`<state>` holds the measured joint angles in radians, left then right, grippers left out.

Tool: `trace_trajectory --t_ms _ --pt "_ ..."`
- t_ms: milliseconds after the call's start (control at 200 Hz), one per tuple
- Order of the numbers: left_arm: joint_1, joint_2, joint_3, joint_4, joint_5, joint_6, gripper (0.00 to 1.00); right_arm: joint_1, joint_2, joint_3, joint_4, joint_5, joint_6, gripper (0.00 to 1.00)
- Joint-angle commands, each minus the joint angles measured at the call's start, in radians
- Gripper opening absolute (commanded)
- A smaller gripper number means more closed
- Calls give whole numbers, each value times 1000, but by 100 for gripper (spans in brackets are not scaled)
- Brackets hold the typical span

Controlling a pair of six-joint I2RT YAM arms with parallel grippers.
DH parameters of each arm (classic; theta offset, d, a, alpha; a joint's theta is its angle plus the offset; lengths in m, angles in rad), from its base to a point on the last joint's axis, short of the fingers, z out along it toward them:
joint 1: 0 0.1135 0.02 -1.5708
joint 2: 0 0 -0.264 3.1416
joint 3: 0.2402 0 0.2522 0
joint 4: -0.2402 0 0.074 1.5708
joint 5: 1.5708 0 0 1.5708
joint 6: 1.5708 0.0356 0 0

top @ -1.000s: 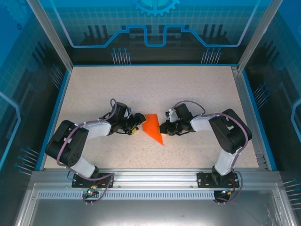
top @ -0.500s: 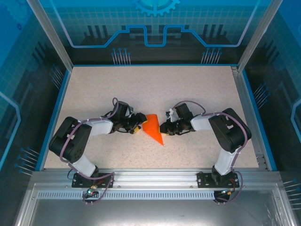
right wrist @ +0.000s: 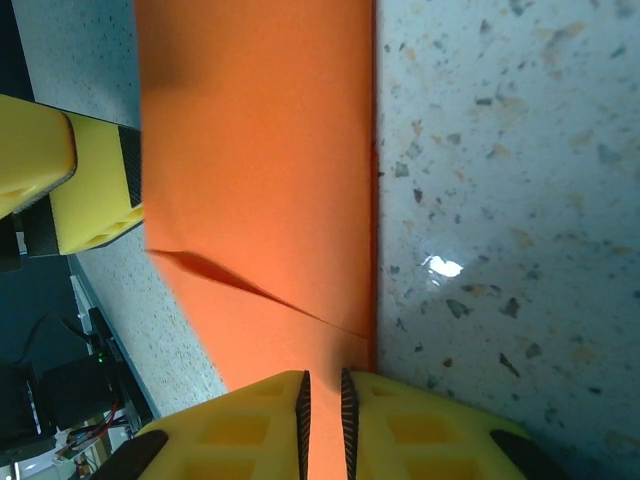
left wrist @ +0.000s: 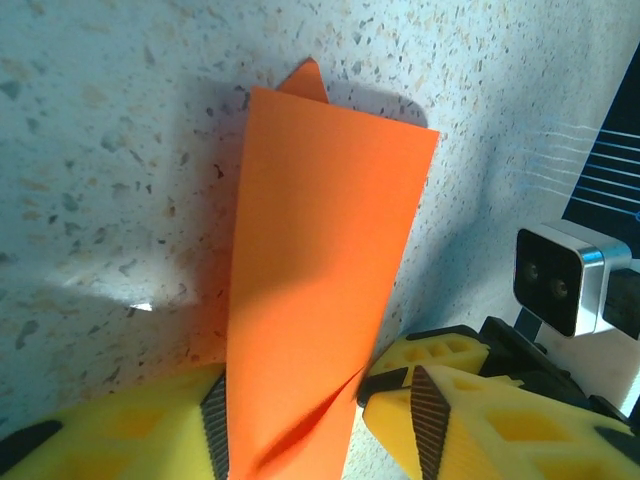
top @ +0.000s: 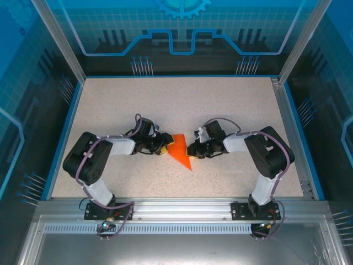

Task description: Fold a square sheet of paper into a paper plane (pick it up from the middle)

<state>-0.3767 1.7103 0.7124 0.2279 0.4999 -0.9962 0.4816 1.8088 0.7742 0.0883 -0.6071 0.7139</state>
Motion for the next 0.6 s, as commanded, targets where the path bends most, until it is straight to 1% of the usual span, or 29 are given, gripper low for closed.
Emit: trace_trajectory --t_ms 0,165,215,285,380,460,545,595 --pt "-4 27 34 33 44 -6 46 -8 63 -19 -91 122 -32 20" --pt "-3 47 56 34 61 2 34 -6 53 -3 -116 131 -50 20" --pt "-4 47 59 30 62 4 33 -8 49 7 -134 143 -59 21" --pt "-1 47 62 27 61 8 29 -7 46 23 -158 152 -71 21" --pt "0 51 66 28 63 11 26 -8 44 38 -174 156 -86 21" --pt "2 52 69 30 70 14 20 -7 40 51 -195 168 -98 22" --pt "4 42 64 31 68 5 7 -6 22 57 -202 172 -115 23" --pt "4 33 57 34 62 1 6 -4 1 57 -200 170 -124 25"
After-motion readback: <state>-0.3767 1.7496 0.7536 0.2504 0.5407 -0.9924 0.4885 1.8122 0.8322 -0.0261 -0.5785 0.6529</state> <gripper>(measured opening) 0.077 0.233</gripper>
